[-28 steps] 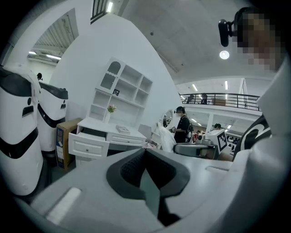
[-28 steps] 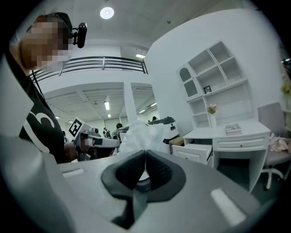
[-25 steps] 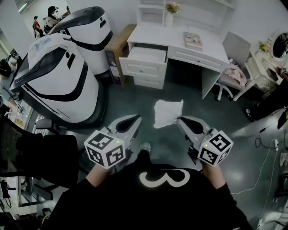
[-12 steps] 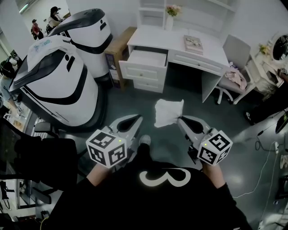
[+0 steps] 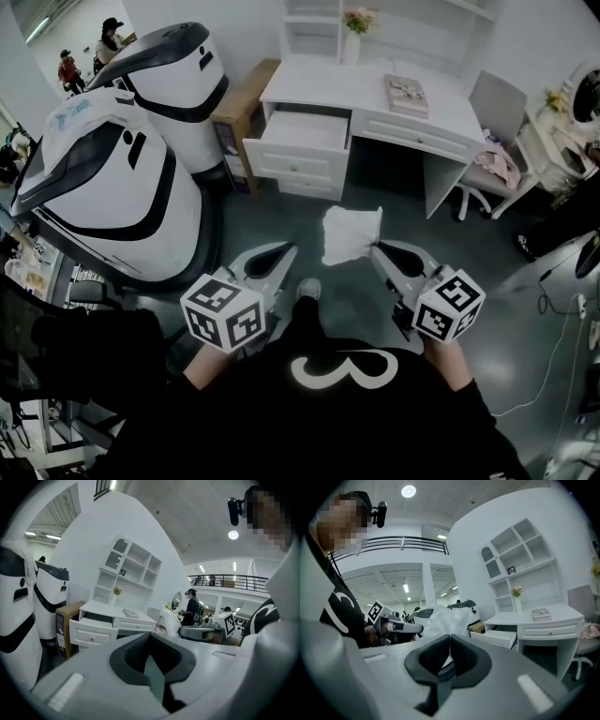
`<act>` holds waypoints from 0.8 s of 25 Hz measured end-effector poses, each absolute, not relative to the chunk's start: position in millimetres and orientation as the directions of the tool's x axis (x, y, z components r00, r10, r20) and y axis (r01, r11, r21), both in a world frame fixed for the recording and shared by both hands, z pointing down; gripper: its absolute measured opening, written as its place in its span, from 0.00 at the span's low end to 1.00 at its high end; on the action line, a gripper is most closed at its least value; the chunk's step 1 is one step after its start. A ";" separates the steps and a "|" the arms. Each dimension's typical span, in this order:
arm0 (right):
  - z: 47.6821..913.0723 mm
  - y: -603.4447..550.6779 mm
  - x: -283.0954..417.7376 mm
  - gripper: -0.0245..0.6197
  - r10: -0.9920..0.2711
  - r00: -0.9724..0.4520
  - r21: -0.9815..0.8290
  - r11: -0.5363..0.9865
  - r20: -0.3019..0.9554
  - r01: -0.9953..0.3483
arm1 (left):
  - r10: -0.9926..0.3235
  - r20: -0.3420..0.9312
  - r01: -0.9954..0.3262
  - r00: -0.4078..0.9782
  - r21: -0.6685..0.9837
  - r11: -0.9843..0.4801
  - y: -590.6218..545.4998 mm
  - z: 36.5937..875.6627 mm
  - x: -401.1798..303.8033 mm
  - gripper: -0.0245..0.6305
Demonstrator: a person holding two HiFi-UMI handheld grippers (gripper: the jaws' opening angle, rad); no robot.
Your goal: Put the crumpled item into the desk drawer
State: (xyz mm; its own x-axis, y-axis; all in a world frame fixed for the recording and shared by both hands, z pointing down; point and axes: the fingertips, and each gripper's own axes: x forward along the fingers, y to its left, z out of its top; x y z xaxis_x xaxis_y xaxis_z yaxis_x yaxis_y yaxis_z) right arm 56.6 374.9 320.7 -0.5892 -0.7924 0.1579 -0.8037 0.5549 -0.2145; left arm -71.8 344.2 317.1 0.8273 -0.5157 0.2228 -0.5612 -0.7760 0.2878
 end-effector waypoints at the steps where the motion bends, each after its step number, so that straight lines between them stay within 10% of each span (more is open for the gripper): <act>1: 322.4 363.2 57.6 0.05 -0.794 -0.586 -0.219 0.550 0.161 -0.806 | -0.512 0.228 -0.560 0.828 0.294 -0.775 331.7 319.2 -71.0 0.05; 20: 352.5 36.0 86.2 0.05 -0.773 -0.562 -0.304 0.482 0.293 -0.822 | -0.445 0.317 -0.544 0.837 0.398 -0.739 -2.5 350.2 -36.6 0.05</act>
